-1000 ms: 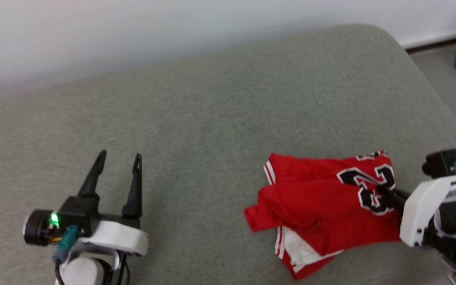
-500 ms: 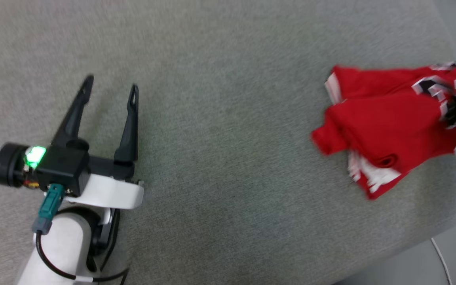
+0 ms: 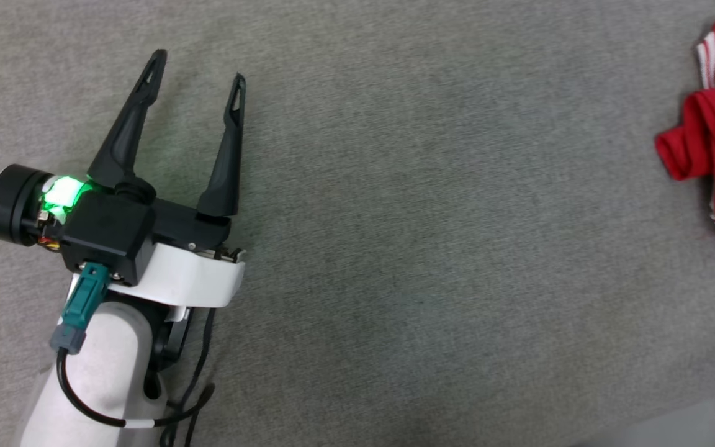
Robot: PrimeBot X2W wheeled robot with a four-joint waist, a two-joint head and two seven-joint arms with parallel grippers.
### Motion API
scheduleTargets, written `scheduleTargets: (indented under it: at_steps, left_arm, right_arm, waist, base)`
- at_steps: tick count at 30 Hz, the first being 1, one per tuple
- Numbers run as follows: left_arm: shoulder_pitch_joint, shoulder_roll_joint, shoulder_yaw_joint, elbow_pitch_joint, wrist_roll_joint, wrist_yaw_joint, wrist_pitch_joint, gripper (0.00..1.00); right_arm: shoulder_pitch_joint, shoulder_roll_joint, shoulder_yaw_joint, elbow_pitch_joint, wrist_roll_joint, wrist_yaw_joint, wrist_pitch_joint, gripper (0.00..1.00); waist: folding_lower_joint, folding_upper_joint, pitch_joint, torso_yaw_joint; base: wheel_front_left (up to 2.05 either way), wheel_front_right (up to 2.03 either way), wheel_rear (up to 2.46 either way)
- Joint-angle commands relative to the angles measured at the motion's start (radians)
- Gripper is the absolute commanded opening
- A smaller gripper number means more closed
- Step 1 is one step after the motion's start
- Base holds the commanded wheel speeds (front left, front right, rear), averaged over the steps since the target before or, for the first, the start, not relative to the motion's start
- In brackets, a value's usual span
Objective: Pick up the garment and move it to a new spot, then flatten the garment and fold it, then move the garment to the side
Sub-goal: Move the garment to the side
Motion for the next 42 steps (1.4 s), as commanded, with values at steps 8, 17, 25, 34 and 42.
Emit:
scheduleTargets:
  at_steps: [8,17,25,34,42]
  left_arm:
    - [0.001,-0.013,-0.012,0.032,-0.015,0.001,-0.024,1.0]
    - [0.101,-0.053,-0.021,0.147,-0.061,0.026,-0.083,1.0]
    - [0.211,-0.094,-0.019,0.267,-0.113,0.05,-0.128,1.0]
    - [0.307,-0.121,-0.006,0.367,-0.158,0.066,-0.159,1.0]
    - [0.384,-0.125,0.015,0.423,-0.177,0.081,-0.176,1.0]
  right_arm:
    - [-0.023,0.04,-0.095,0.029,-0.148,-0.002,-0.139,1.0]
    - [0.077,0.107,-0.111,-0.081,-0.29,-0.002,-0.324,1.0]
    - [0.279,0.204,-0.044,-0.243,-0.262,-0.002,-0.396,1.0]
    - [0.542,0.321,0.032,-0.45,-0.208,-0.002,-0.385,1.0]
    - [0.718,0.404,0.128,-0.566,-0.166,-0.002,-0.369,1.0]
  waist:
    - [-0.0002,0.0,-0.025,0.032]
    - [-0.0002,0.0,-0.199,0.074]
    - [-0.0002,0.0,-0.375,0.125]
    - [-0.0002,0.0,-0.517,0.202]
    - [-0.0002,0.0,-0.616,0.265]
  base:
    - [0.0,0.0,0.0]
    - [0.0,0.0,0.0]
    - [0.0,0.0,0.0]
    - [0.0,0.0,0.0]
    - [0.0,0.0,0.0]
